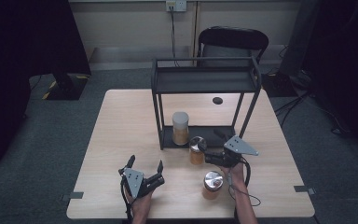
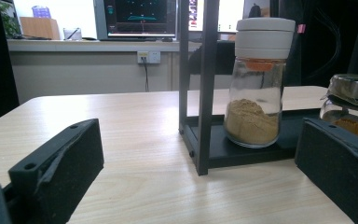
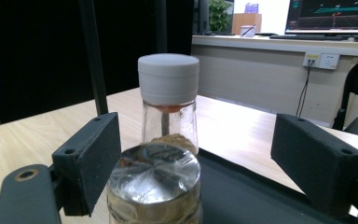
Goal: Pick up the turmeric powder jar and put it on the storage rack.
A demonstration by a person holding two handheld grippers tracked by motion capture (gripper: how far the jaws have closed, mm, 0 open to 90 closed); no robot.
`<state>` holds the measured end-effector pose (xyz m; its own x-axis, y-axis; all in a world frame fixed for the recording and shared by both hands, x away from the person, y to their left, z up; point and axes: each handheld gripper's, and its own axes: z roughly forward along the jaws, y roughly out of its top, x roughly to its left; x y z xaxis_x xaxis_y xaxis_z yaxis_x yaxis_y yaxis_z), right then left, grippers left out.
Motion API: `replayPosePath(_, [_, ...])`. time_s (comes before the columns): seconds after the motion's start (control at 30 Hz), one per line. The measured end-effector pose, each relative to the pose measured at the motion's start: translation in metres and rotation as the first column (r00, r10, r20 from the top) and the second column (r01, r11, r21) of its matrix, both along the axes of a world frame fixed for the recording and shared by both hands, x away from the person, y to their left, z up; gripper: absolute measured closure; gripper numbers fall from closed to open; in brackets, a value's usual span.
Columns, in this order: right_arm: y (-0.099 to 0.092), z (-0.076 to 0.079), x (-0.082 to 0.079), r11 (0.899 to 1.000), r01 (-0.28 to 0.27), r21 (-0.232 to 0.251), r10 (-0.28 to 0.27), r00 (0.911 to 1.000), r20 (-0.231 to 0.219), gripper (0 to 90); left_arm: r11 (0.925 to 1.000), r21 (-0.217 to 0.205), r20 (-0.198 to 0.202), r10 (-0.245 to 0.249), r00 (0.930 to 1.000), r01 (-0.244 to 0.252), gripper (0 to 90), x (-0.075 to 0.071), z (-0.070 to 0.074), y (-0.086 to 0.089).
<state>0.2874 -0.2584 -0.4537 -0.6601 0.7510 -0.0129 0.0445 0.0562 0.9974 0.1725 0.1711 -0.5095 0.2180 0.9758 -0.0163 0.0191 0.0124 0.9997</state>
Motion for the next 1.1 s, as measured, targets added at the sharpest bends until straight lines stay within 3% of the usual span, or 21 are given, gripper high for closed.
replayPosePath(0.67, [-0.006, -0.009, 0.020, 0.992, -0.128, -0.005, 0.127, 0.9916, -0.022, 19.9, 1.0000, 0.000, 0.001, -0.001, 1.0000, 0.001, 0.6, 0.000, 0.000, 0.000])
replayPosePath(1.1, [-0.006, -0.012, 0.022, 0.988, -0.152, -0.008, 0.151, 0.9878, -0.036, 23.1, 1.0000, -0.001, 0.001, -0.002, 1.0000, 0.002, 0.6, 0.000, 0.000, 0.000])
